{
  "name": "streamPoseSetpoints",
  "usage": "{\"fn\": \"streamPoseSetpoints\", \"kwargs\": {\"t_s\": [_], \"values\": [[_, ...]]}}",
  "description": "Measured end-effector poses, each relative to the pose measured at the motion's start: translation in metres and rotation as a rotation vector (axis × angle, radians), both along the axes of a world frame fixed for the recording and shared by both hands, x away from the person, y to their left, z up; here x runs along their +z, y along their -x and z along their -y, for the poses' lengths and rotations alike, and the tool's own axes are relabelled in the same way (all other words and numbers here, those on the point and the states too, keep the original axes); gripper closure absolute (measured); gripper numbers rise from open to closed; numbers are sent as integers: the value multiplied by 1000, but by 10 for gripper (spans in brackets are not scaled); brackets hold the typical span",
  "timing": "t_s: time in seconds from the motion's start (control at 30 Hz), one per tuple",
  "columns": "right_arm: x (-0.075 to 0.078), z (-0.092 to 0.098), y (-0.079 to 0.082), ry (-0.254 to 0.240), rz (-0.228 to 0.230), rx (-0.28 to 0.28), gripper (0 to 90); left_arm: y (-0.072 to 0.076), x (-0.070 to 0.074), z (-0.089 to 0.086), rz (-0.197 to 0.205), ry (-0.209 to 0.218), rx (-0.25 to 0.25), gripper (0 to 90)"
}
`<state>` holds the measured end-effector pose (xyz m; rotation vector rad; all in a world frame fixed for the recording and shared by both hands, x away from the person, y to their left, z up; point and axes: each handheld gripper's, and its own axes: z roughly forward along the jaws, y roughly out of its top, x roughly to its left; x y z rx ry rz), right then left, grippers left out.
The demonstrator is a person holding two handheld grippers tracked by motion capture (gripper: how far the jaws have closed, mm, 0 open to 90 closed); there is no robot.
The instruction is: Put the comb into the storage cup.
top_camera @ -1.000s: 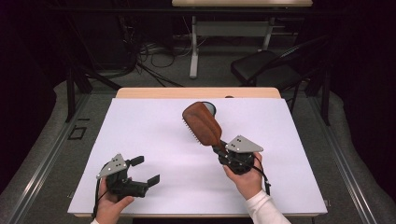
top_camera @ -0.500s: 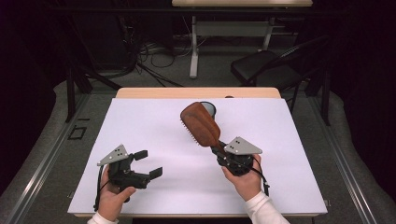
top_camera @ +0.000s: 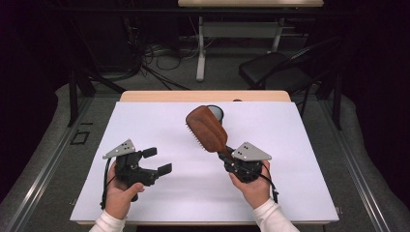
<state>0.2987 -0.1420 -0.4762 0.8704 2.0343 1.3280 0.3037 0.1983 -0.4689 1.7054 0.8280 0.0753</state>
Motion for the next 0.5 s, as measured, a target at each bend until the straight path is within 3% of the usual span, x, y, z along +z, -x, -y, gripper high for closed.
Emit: {"fn": "streamPoseSetpoints", "kwargs": {"t_s": [0.5], "values": [[1,-1,1,-8,12,2,722,-21,19,18,-22,11,9,4]]}}
